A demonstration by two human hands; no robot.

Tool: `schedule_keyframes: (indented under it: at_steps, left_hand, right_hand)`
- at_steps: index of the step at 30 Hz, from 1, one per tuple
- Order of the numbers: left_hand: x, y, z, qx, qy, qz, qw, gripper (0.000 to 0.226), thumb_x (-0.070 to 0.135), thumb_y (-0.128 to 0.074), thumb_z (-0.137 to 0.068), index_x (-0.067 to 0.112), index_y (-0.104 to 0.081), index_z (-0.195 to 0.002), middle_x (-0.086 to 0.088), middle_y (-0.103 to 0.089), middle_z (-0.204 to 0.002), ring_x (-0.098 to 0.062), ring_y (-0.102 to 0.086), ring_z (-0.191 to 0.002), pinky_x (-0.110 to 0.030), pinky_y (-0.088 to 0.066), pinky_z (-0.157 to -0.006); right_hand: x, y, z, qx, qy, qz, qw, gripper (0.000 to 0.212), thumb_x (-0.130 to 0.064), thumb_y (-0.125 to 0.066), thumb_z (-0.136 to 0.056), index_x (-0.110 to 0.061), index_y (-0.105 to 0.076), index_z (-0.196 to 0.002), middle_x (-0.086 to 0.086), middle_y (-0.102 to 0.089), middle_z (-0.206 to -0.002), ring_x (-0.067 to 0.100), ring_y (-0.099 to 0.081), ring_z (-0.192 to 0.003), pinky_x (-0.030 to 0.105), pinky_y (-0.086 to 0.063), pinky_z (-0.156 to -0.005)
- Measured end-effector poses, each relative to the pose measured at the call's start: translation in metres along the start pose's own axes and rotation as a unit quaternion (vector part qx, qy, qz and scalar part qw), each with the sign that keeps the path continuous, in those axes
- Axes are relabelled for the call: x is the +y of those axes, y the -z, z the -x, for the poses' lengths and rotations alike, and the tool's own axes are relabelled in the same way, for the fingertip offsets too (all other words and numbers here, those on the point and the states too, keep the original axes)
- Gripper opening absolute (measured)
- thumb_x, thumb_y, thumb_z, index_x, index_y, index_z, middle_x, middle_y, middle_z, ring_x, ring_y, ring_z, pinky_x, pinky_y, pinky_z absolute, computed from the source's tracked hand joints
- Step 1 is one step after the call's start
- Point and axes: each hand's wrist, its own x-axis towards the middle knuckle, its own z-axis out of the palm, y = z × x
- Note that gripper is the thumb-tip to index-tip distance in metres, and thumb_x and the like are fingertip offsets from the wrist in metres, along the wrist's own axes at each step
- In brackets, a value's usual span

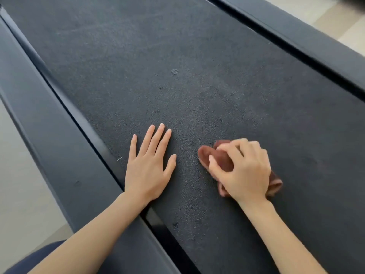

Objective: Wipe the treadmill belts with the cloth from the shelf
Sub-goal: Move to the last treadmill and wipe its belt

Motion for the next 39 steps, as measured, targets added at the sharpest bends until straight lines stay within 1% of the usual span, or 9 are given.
schedule_keyframes:
  at_steps: [6,12,17,23,27,31,34,37,39]
  left_hand:
    - [0.001,0.003,-0.001,-0.011,0.001,-0.005,1.000,0.060,0.048,-0.025,-0.094,0.025,-0.026,-0.149,0.007,-0.018,-0.157,-0.011,-0.005,-0.146,-0.047,-0.006,-0.117]
    - [0.000,0.001,0.001,-0.004,0.001,-0.001,1.000,0.060,0.048,-0.026,-0.094,0.026,-0.027,-0.149,0.008,-0.019,-0.157,-0.010,-0.007,-0.146,-0.046,-0.007,-0.116]
    - [-0.001,0.000,0.000,-0.009,0.000,-0.003,1.000,0.061,0.049,-0.024,-0.094,0.025,-0.026,-0.149,0.007,-0.020,-0.157,-0.011,-0.007,-0.146,-0.048,-0.007,-0.117]
    - [0.001,0.002,0.002,-0.007,0.004,-0.011,1.000,0.064,0.052,-0.018,-0.092,0.025,-0.023,-0.150,0.006,-0.018,-0.158,-0.012,-0.005,-0.146,-0.045,-0.003,-0.118]
    - [0.003,0.005,0.002,-0.026,0.005,-0.030,0.999,0.064,0.052,-0.015,-0.092,0.025,-0.019,-0.151,0.005,-0.014,-0.158,-0.014,-0.005,-0.146,-0.043,0.000,-0.117]
    - [-0.026,0.023,0.001,-0.063,-0.058,-0.096,0.992,0.056,0.048,-0.016,-0.099,0.029,-0.015,-0.151,0.006,-0.013,-0.158,-0.015,-0.007,-0.146,-0.046,0.000,-0.116]
    - [-0.073,0.040,0.016,-0.057,-0.032,-0.121,0.990,0.066,0.056,-0.005,-0.088,0.034,-0.021,-0.149,0.006,-0.021,-0.157,-0.016,-0.012,-0.145,-0.051,0.003,-0.115]
    - [-0.093,0.041,0.028,-0.059,0.031,-0.074,0.995,0.064,0.058,-0.009,-0.087,0.041,-0.022,-0.147,0.009,-0.017,-0.157,-0.014,-0.007,-0.146,-0.052,0.007,-0.115]
    - [-0.091,0.039,0.026,-0.058,0.034,-0.058,0.996,0.063,0.058,-0.014,-0.087,0.041,-0.025,-0.146,0.010,-0.017,-0.157,-0.013,-0.007,-0.146,-0.053,0.007,-0.115]
  right_hand:
    - [0.023,-0.076,-0.149,-0.005,-0.074,0.070,0.995,0.033,-0.050,-0.053,-0.081,-0.020,-0.065,-0.091,0.005,-0.060,-0.095,0.030,-0.054,-0.088,0.036,-0.038,-0.073]
    - [0.054,-0.103,-0.232,-0.076,-0.038,0.078,0.993,0.041,-0.052,-0.050,-0.086,-0.020,-0.060,-0.109,0.007,-0.057,-0.113,0.031,-0.050,-0.105,0.039,-0.038,-0.084]
    - [0.039,-0.091,-0.192,-0.049,-0.074,0.107,0.990,0.040,-0.050,-0.048,-0.087,-0.019,-0.060,-0.108,0.009,-0.056,-0.114,0.033,-0.049,-0.104,0.040,-0.035,-0.084]
    - [-0.003,-0.032,-0.062,-0.012,-0.026,0.068,0.997,0.027,-0.043,-0.056,-0.081,-0.018,-0.063,-0.089,0.005,-0.056,-0.089,0.029,-0.050,-0.081,0.037,-0.033,-0.068]
    - [-0.038,0.022,0.049,-0.060,0.008,0.016,0.998,0.024,-0.043,-0.061,-0.081,-0.021,-0.065,-0.090,0.003,-0.058,-0.093,0.025,-0.051,-0.085,0.035,-0.036,-0.071]
    - [-0.056,0.052,0.124,-0.068,0.043,-0.010,0.997,0.020,-0.038,-0.067,-0.076,-0.021,-0.068,-0.087,0.001,-0.061,-0.090,0.026,-0.053,-0.084,0.037,-0.040,-0.071]
    - [-0.063,0.045,0.114,-0.050,0.020,-0.020,0.998,0.016,-0.038,-0.069,-0.075,-0.023,-0.067,-0.079,-0.002,-0.061,-0.085,0.026,-0.055,-0.080,0.038,-0.040,-0.070]
    - [-0.081,0.016,0.072,-0.042,0.038,-0.025,0.998,0.017,-0.040,-0.067,-0.076,-0.023,-0.066,-0.079,-0.002,-0.061,-0.084,0.025,-0.055,-0.080,0.037,-0.040,-0.069]
    - [-0.093,-0.009,0.040,-0.038,0.053,-0.021,0.998,0.019,-0.041,-0.065,-0.076,-0.023,-0.066,-0.080,-0.001,-0.061,-0.084,0.026,-0.055,-0.079,0.037,-0.040,-0.069]
